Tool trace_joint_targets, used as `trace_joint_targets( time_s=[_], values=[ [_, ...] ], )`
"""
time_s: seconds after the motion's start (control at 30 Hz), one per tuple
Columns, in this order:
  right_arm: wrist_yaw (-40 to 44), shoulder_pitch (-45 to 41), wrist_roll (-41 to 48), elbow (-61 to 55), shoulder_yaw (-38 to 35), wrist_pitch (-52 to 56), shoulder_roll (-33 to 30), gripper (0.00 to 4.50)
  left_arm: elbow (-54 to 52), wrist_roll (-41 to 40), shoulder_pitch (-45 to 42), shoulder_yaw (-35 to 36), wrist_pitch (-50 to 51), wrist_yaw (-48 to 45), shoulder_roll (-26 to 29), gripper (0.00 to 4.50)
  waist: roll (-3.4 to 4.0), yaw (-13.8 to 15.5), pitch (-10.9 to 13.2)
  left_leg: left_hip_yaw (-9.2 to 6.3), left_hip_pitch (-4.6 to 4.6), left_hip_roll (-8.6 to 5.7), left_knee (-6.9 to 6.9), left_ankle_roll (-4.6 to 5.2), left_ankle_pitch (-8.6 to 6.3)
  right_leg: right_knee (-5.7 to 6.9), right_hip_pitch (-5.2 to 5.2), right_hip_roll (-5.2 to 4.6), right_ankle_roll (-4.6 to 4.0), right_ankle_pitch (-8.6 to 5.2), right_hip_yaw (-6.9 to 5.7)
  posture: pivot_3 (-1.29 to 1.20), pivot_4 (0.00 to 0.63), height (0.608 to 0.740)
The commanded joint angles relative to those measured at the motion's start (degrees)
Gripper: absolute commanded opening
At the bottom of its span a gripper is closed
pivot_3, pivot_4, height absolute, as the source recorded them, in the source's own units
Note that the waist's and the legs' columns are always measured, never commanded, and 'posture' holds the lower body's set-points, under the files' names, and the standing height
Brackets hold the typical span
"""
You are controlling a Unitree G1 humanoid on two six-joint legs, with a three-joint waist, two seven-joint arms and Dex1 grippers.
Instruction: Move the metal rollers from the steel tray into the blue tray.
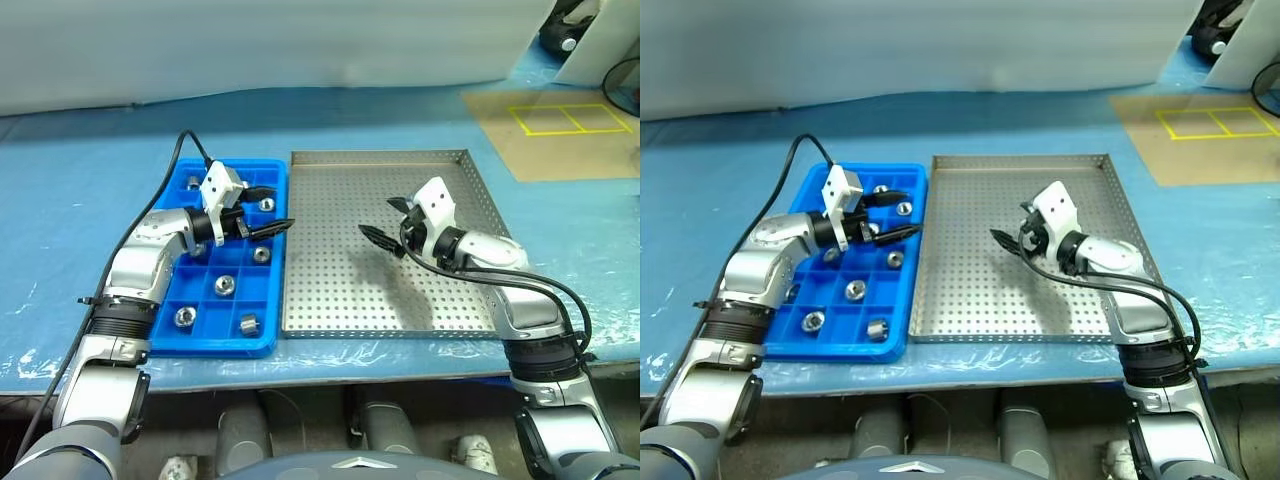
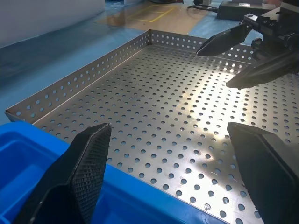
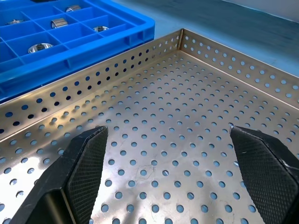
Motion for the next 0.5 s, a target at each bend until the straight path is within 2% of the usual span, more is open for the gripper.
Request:
trace_joint_targets(
  time_s=[0.03, 0.5],
  values=[
    [-0.4, -0.2, 0.7, -2.2, 0.1, -1.1, 0.4, 4.33, -0.4, -0.6, -1.8, 0.9, -0.2, -0.8, 0.5, 4.24, 0.0, 0.0, 0.0, 0.02, 0.01, 0.0, 0.0, 0.0, 0.0, 0.0, 0.0, 0.0, 0.0, 0.0, 0.02, -0.33, 0.15, 0.74],
    [-0.7, -1.2, 0.2, -0.8, 1.1, -2.3, 1.1, 4.33, 0.6, -0.2, -2.8, 1.1, -0.6, -1.2, 0.7, 4.24, 0.0, 0.0, 0.0, 0.1, 0.01, 0.0, 0.0, 0.03, -0.02, -0.01, -0.03, 0.0, 0.0, 0.0, 0.09, -0.31, 0.15, 0.74]
  ],
)
